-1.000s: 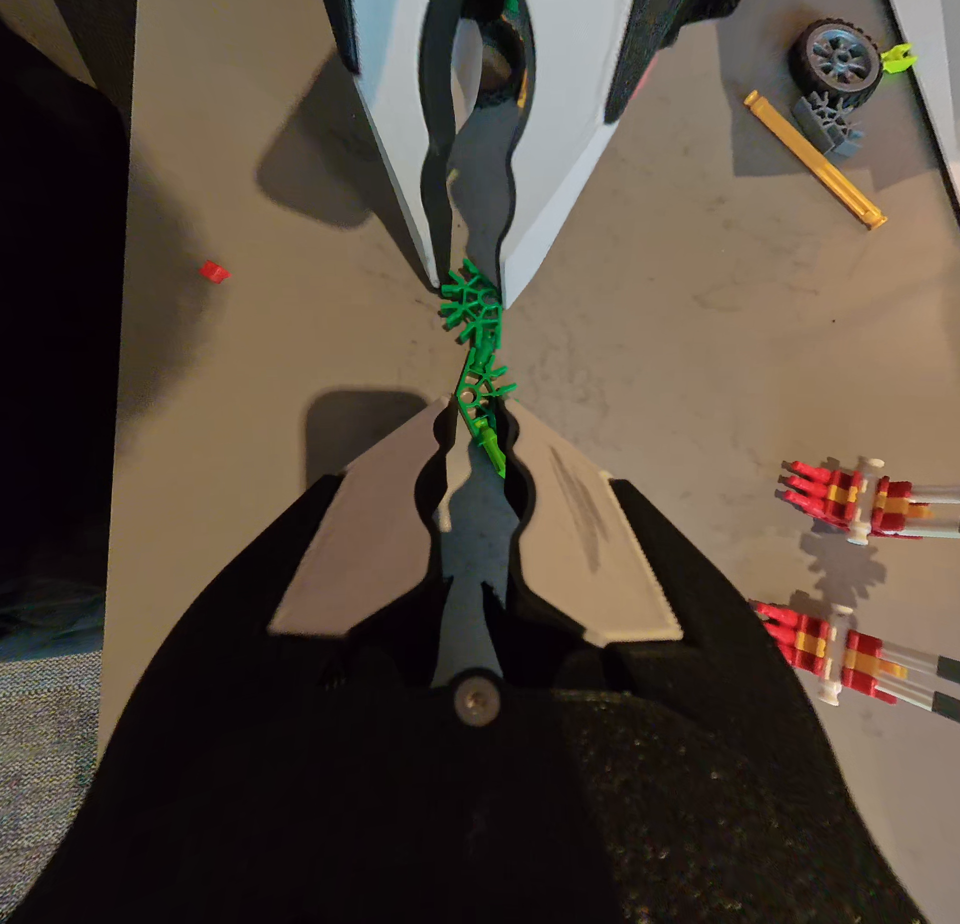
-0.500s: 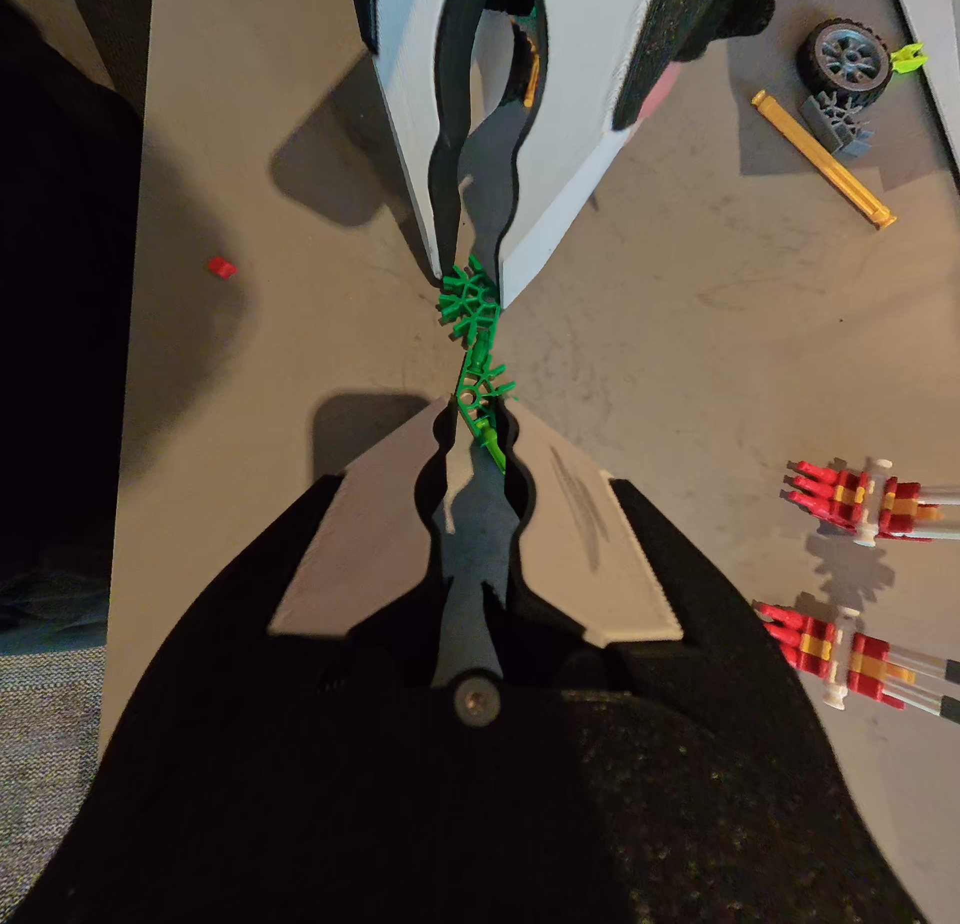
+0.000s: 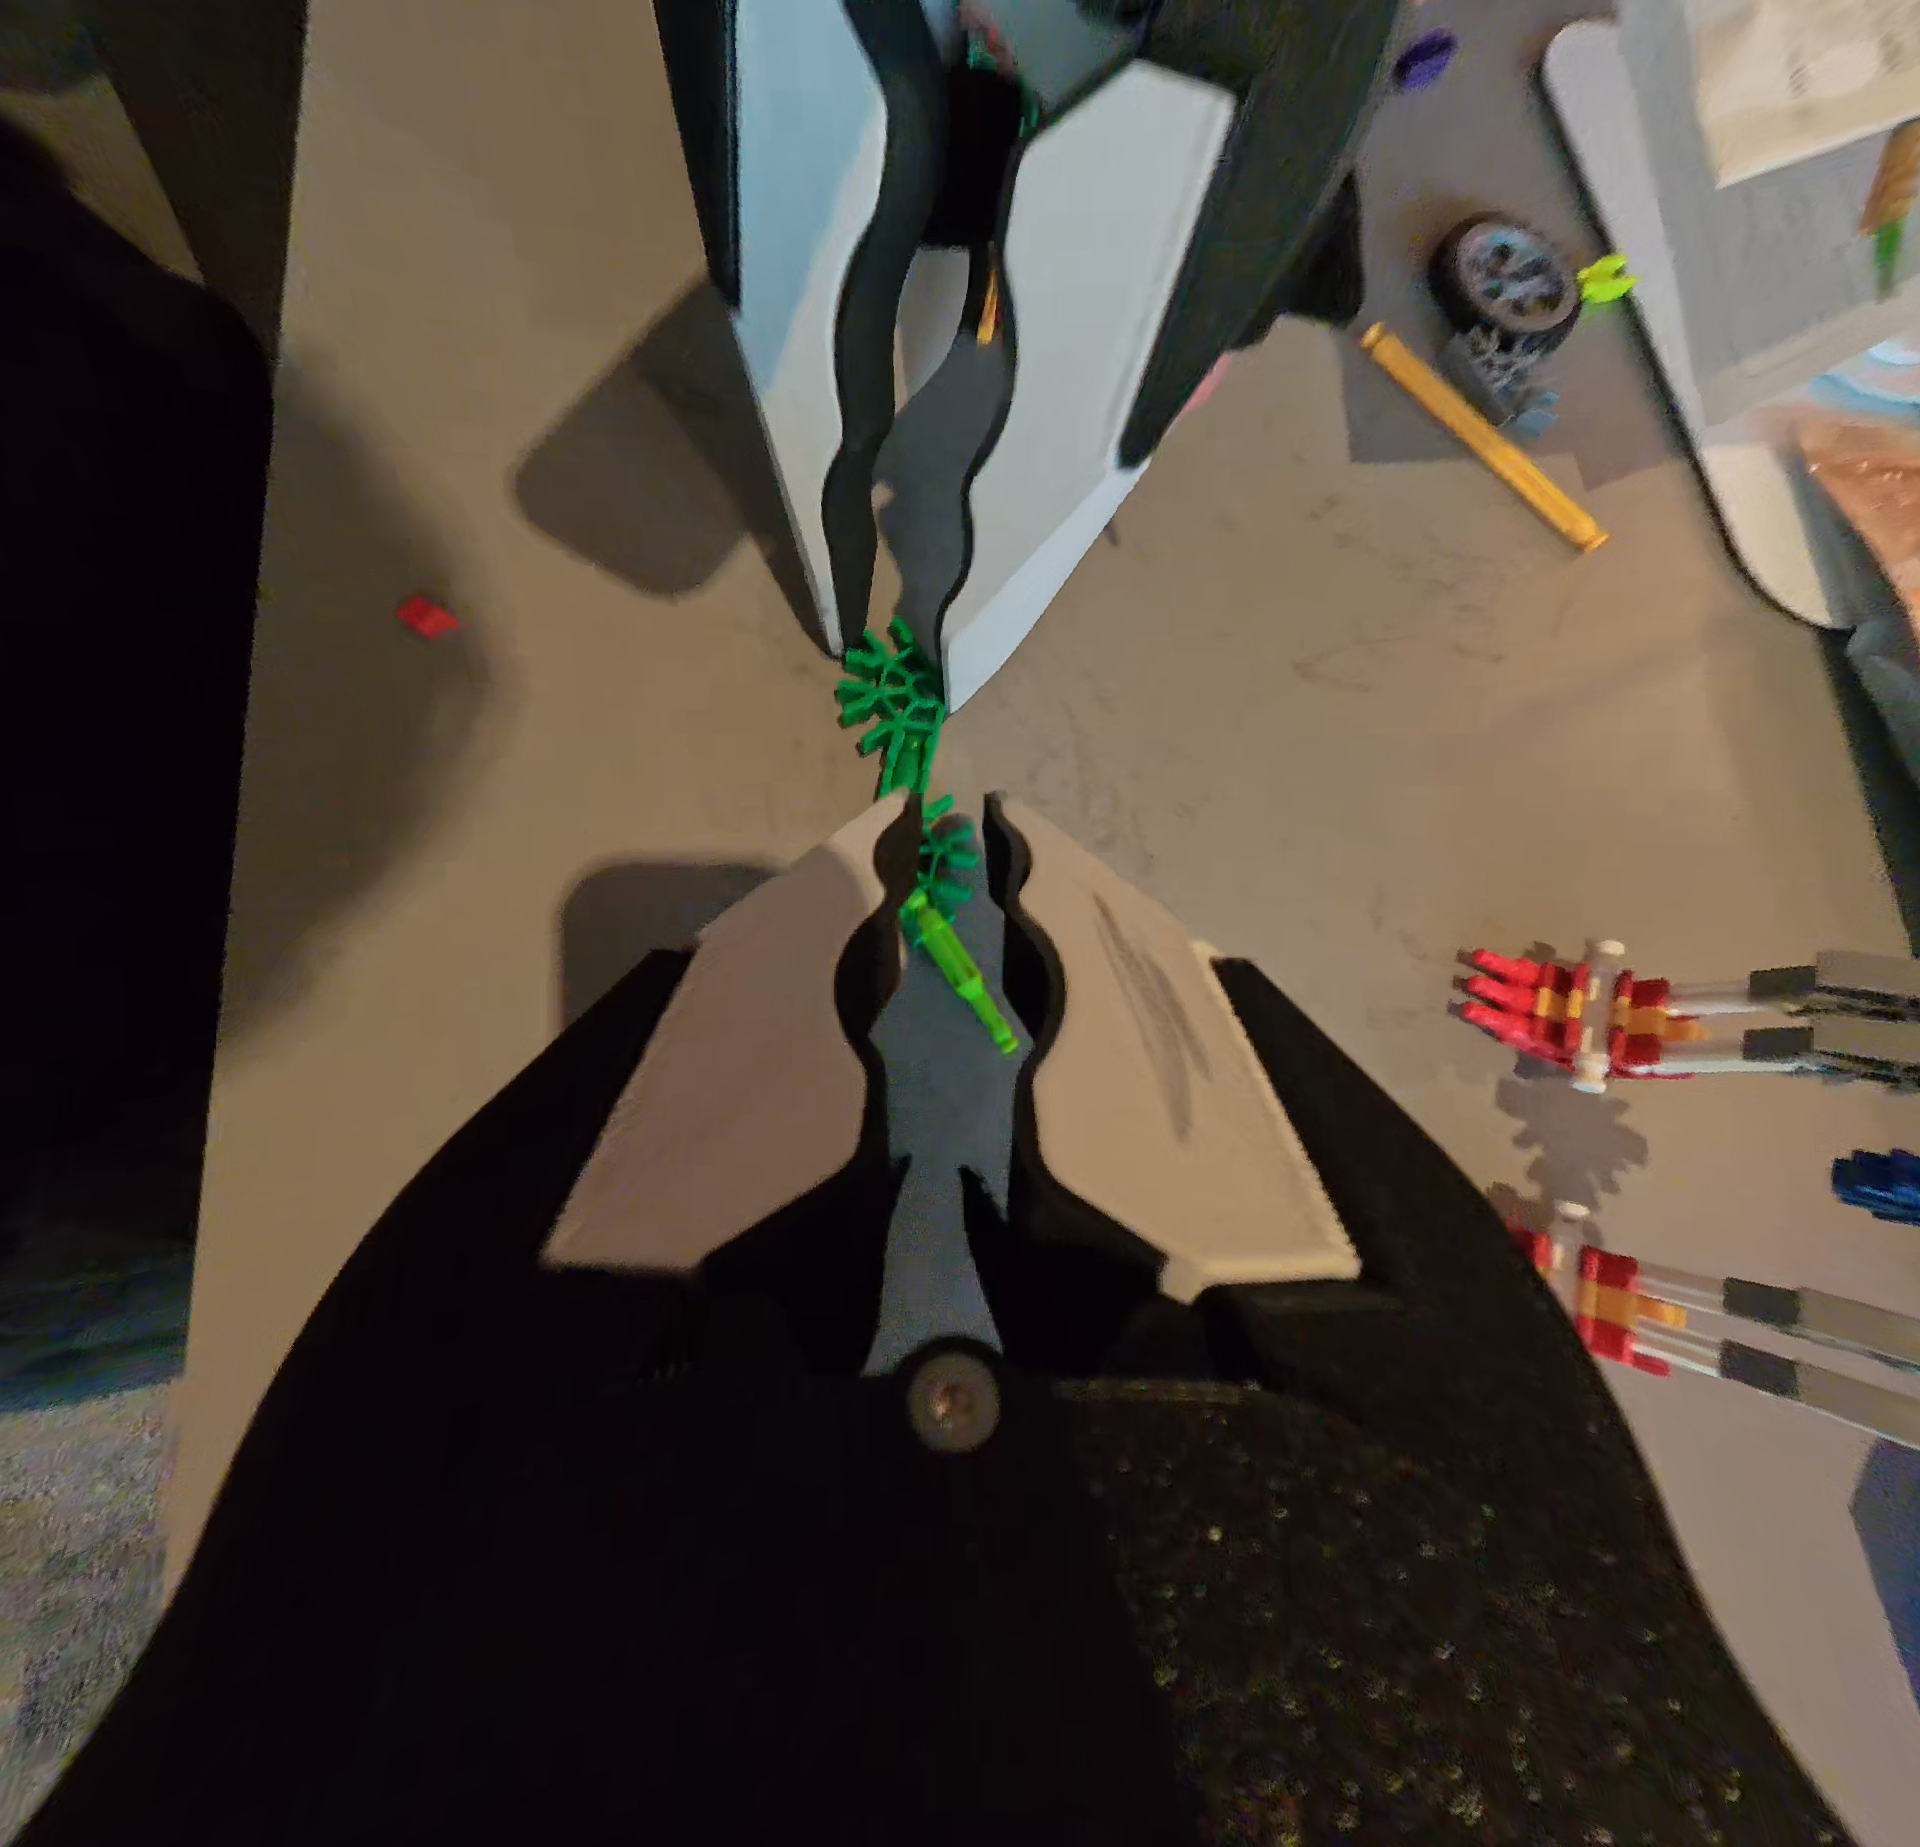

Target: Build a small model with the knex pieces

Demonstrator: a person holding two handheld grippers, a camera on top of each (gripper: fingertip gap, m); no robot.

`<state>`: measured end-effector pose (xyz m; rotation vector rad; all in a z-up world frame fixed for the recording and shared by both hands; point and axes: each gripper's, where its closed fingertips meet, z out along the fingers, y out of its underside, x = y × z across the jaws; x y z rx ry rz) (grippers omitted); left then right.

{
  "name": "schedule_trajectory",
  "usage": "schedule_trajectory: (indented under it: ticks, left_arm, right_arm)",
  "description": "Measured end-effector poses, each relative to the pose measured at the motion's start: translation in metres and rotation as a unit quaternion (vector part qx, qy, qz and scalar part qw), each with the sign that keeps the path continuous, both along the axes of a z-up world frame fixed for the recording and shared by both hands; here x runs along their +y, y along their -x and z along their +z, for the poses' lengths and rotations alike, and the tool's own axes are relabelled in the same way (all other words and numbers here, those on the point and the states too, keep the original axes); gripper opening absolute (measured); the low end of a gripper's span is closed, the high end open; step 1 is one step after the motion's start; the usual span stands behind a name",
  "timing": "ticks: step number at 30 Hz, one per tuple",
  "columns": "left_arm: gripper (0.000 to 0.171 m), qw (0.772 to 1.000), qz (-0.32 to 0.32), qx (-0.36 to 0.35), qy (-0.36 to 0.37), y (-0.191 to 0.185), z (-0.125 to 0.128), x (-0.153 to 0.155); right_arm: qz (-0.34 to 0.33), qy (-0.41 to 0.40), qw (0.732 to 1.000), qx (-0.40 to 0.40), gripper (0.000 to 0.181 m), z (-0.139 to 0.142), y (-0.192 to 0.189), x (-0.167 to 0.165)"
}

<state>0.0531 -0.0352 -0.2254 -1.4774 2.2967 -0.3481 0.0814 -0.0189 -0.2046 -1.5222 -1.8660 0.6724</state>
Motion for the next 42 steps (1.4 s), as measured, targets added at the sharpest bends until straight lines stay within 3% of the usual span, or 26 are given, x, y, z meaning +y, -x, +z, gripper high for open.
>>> schedule_trajectory:
  ticks: [4,9,26,29,33,38,42]
  left_arm:
    - [0.022,1.0,-0.001,0.008,-0.001,0.0,0.0,0.0]
    - [0.022,1.0,-0.004,0.012,0.002,-0.001,0.0,0.0]
    - [0.022,0.998,0.016,0.008,0.052,-0.002,-0.002,-0.002]
    - [0.034,0.998,0.056,-0.008,0.033,0.004,0.003,0.005]
    - [0.033,0.992,0.117,-0.038,0.006,0.029,0.023,0.01]
    - [0.032,0.973,0.223,-0.049,-0.034,0.09,0.051,0.009]
    - [0.03,0.951,0.305,-0.004,-0.043,0.152,0.041,-0.001]
  right_arm:
    - [0.003,0.009,1.0,0.008,0.0,0.004,0.01,-0.005]
    - [0.001,0.006,1.0,-0.026,0.0,-0.014,0.015,-0.006]
    - [0.019,0.021,0.996,-0.091,0.0,-0.018,0.015,-0.007]
    - [-0.004,0.035,0.998,-0.06,0.005,-0.01,0.011,-0.005]
    - [-0.031,0.024,0.998,-0.054,0.014,-0.009,0.002,0.001]
    - [-0.04,0.024,0.998,-0.047,0.015,-0.01,-0.003,0.001]
    - [-0.046,0.017,0.998,-0.05,0.015,-0.015,-0.004,0.003]
